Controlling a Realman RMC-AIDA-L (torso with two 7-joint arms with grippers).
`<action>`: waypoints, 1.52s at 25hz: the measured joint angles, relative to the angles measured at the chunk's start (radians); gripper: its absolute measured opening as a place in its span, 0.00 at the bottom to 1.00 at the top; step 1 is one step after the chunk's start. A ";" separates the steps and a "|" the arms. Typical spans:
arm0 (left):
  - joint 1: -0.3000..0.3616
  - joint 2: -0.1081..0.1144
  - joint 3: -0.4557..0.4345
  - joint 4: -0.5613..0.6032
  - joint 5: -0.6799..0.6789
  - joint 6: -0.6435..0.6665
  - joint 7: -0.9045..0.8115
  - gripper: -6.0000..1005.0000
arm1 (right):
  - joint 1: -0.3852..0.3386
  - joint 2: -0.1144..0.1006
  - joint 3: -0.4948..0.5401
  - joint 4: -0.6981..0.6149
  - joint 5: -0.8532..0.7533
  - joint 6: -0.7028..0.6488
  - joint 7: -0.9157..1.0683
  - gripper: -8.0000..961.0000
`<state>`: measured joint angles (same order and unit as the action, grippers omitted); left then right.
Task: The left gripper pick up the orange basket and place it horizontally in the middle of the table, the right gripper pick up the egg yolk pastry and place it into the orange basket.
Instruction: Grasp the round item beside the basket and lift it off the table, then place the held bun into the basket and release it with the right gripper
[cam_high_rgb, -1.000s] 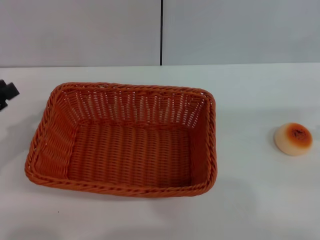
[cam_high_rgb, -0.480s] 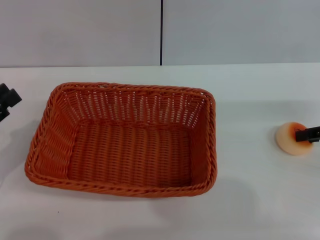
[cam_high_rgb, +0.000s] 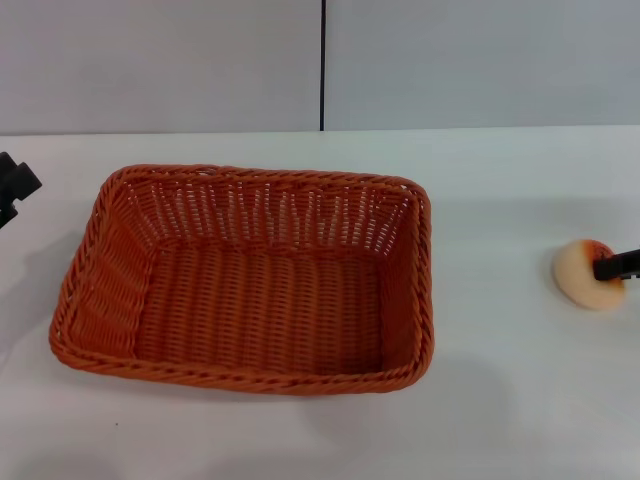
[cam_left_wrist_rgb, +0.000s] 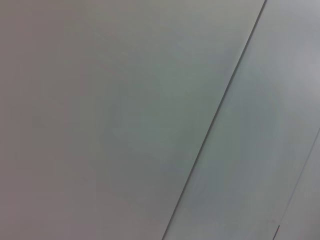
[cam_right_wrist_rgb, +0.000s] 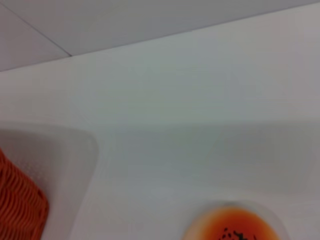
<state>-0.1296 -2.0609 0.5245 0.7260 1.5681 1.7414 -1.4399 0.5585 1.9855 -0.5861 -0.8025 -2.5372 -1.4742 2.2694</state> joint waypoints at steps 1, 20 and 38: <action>-0.001 0.000 0.000 -0.001 0.000 0.000 0.000 0.43 | 0.001 0.000 0.000 -0.002 0.003 -0.001 0.000 0.35; -0.018 0.000 0.001 -0.058 0.004 -0.002 0.010 0.43 | 0.145 -0.001 -0.028 -0.021 0.340 -0.209 -0.141 0.08; -0.034 -0.004 0.009 -0.079 0.003 0.021 0.006 0.43 | 0.289 0.087 -0.474 0.089 0.406 -0.014 -0.204 0.04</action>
<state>-0.1636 -2.0647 0.5338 0.6469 1.5715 1.7628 -1.4342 0.8474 2.0723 -1.0605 -0.7134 -2.1312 -1.4884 2.0657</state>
